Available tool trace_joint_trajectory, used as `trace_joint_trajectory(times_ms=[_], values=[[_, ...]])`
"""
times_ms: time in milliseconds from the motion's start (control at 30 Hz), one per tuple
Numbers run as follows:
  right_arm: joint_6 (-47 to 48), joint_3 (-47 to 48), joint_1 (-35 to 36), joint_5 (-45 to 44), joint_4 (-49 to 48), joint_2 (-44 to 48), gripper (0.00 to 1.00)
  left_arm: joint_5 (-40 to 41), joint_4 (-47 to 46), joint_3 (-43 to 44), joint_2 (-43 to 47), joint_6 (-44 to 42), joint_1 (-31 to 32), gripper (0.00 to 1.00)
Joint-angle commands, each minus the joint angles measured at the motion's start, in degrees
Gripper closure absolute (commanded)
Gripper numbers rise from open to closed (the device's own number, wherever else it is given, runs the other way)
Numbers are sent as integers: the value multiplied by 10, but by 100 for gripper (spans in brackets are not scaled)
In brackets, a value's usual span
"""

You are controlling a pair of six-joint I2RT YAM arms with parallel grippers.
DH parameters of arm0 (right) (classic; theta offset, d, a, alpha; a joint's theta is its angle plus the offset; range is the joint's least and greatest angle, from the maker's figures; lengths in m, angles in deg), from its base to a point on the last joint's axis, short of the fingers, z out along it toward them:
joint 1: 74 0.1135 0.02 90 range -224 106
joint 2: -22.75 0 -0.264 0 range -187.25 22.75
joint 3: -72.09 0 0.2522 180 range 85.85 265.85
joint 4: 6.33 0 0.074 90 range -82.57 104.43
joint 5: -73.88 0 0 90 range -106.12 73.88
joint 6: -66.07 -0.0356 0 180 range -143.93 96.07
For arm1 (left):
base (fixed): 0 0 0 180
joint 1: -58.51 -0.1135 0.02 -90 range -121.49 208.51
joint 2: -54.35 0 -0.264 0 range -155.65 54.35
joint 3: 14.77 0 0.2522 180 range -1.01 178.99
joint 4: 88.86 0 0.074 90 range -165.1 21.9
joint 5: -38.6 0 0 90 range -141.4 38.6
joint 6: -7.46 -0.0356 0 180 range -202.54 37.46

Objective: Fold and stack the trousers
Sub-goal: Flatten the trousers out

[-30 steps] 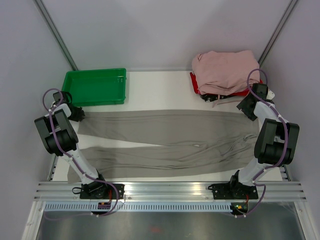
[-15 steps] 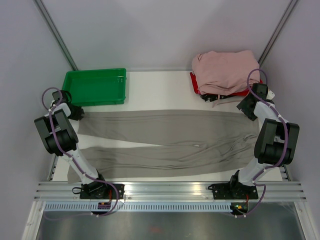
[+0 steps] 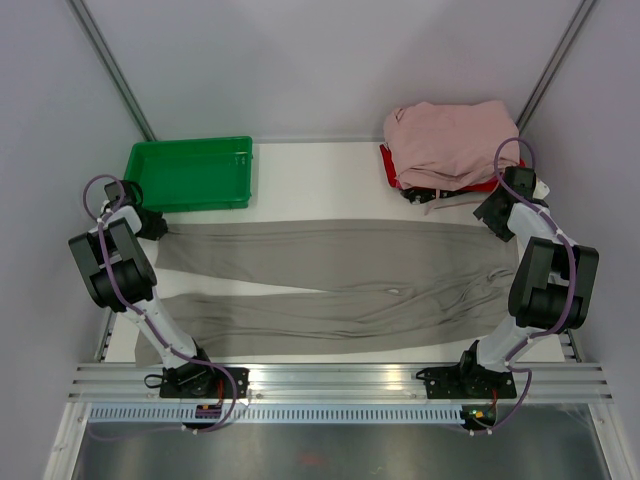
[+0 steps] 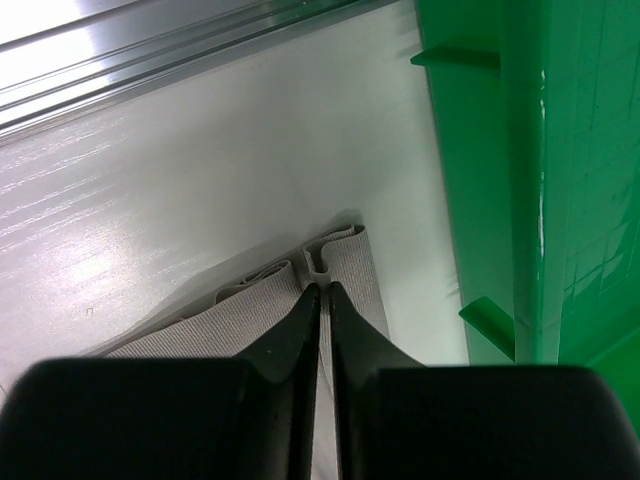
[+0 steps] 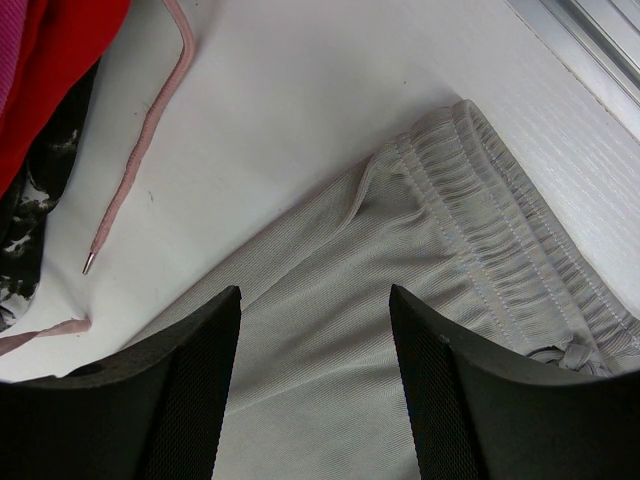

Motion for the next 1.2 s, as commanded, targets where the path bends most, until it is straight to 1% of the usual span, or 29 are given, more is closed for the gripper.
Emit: trace_joint_trajectory(times_ms=[0, 300, 433, 700, 833, 1033, 1167], values=[[-6, 15, 0, -10, -1, 21, 32, 0, -22, 14, -5, 14, 1, 97], [-8, 15, 0, -11, -7, 21, 32, 1, -29, 31, 10, 22, 1, 98], [-7, 14, 0, -9, -10, 20, 32, -6, -37, 51, 3, 28, 1, 98], [-4, 16, 0, -7, -20, 15, 32, -13, -69, 69, -28, 63, 1, 98], [2, 9, 0, -21, -26, 14, 32, -8, -85, 80, -40, 75, 2, 98], [1, 5, -3, -35, -32, 14, 31, 1, -68, 121, -77, 65, 8, 98], [1, -1, -12, -37, -41, 8, 30, 2, -64, 128, -92, 69, 16, 98]])
